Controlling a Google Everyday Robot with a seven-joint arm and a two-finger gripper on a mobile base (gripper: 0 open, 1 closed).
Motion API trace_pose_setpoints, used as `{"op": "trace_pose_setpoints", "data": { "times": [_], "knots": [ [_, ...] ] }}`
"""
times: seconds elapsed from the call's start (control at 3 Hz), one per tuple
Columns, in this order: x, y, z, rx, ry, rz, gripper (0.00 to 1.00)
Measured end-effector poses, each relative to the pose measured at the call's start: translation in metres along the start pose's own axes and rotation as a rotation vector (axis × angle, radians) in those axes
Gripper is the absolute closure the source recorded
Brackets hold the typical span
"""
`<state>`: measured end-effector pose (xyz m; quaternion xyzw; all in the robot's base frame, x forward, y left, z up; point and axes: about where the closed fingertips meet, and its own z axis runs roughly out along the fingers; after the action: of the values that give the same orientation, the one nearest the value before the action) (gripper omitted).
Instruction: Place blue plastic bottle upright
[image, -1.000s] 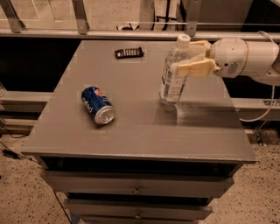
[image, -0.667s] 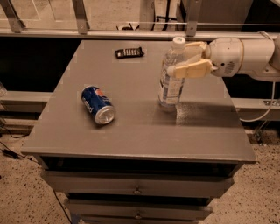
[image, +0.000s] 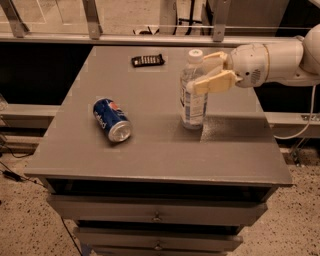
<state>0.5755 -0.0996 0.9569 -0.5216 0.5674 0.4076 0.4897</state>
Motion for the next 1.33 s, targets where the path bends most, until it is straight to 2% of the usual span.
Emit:
{"op": "trace_pose_setpoints", "data": {
  "times": [1.0,1.33],
  "knots": [
    [0.0113,0.0043,0.0005,-0.030,0.043,0.015,0.16],
    [0.0138,0.0052,-0.0018,-0.029,0.053,0.017,0.00]
  ]
}}
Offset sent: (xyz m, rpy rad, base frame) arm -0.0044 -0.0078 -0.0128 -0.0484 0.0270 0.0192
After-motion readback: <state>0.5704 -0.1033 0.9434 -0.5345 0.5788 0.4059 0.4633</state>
